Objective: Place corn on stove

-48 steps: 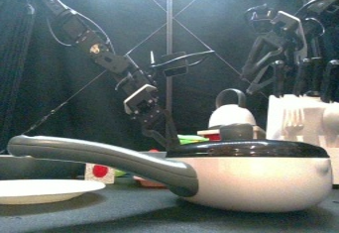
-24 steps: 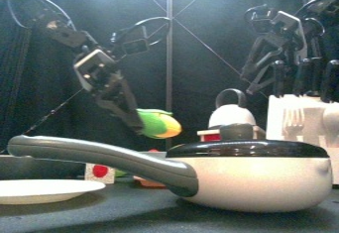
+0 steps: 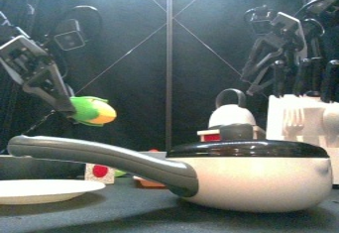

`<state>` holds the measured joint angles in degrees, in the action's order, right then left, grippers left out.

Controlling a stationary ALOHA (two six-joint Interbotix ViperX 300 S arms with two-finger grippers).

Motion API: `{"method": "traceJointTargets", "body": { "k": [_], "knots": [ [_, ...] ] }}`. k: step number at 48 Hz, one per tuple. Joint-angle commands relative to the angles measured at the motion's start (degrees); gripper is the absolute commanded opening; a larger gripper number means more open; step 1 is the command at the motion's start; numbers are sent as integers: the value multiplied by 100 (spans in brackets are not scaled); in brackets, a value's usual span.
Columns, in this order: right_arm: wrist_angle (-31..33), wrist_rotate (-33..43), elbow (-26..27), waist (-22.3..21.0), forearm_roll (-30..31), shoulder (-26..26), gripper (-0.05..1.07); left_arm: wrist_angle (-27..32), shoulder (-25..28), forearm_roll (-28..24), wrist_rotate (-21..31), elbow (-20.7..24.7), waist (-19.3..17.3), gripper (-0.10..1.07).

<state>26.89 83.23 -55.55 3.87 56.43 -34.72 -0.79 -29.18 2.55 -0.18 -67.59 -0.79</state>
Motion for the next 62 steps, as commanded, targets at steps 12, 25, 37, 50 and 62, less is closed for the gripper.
{"method": "traceJointTargets", "body": {
  "k": [12,25,37,50,62],
  "knots": [
    [-18,0,79,-18,9,-18,94,202,-1292,712,9,-817,-88,72],
    [-18,0,79,-62,9,9,94,703,-1266,1169,18,-1011,-97,72],
    [-18,0,88,-53,9,18,94,738,-1266,1239,26,-1028,-97,73],
    [-26,0,88,-62,9,9,94,747,-1195,1529,26,-1081,-220,78],
    [-35,0,88,-62,9,18,94,756,-1187,1591,18,-1081,-220,89]
  ]
}}
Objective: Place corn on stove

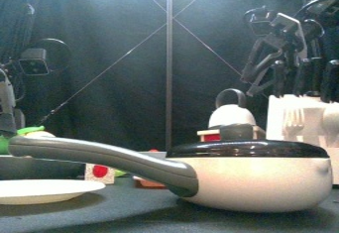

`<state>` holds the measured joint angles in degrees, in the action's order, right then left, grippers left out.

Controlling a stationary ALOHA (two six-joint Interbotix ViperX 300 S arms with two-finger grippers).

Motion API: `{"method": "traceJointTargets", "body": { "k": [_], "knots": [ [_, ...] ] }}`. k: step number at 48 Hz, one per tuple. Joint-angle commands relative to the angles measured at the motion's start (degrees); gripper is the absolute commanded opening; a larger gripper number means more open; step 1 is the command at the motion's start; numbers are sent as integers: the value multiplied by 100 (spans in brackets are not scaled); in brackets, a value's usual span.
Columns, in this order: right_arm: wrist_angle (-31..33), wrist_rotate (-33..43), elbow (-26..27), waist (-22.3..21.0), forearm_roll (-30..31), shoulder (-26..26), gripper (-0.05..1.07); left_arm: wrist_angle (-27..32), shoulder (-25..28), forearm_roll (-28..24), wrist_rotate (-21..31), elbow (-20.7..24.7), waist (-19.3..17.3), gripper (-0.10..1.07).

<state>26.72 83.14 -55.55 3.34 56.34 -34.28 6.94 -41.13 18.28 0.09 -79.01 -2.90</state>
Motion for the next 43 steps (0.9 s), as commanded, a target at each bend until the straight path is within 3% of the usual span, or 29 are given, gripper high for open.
{"method": "traceJointTargets", "body": {
  "k": [1,43],
  "knots": [
    [-26,9,88,-9,18,-35,94,-9,9,18,-9,62,-9,90],
    [-26,9,79,-9,18,-26,94,-237,9,-229,-44,501,-123,91]
  ]
}}
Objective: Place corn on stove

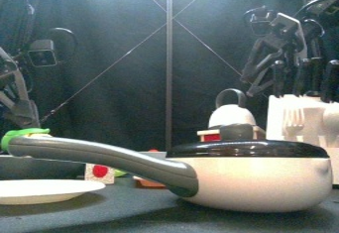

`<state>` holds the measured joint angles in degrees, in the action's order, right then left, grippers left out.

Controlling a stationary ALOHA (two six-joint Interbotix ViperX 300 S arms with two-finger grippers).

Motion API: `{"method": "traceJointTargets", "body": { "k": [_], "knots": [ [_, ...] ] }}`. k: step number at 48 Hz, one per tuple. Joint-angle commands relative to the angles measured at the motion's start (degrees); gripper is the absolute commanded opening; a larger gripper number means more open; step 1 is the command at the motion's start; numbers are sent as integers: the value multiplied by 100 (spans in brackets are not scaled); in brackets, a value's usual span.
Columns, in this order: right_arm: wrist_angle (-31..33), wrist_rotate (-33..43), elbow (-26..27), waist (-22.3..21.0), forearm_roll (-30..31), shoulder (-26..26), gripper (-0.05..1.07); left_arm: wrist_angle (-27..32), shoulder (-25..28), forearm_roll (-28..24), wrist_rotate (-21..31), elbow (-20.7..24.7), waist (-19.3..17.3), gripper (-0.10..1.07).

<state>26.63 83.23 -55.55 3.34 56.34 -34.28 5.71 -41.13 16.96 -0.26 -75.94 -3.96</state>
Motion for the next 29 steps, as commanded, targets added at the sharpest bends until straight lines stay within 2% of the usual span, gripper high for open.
{"method": "traceJointTargets", "body": {
  "k": [1,18,29],
  "knots": [
    [-18,0,79,0,18,-26,94,-141,9,-123,-9,202,-18,91],
    [-18,-9,97,-9,18,-35,94,-721,88,-290,-9,281,-18,91],
    [-18,0,97,-9,18,-26,94,-853,510,-290,-9,448,35,91]
  ]
}}
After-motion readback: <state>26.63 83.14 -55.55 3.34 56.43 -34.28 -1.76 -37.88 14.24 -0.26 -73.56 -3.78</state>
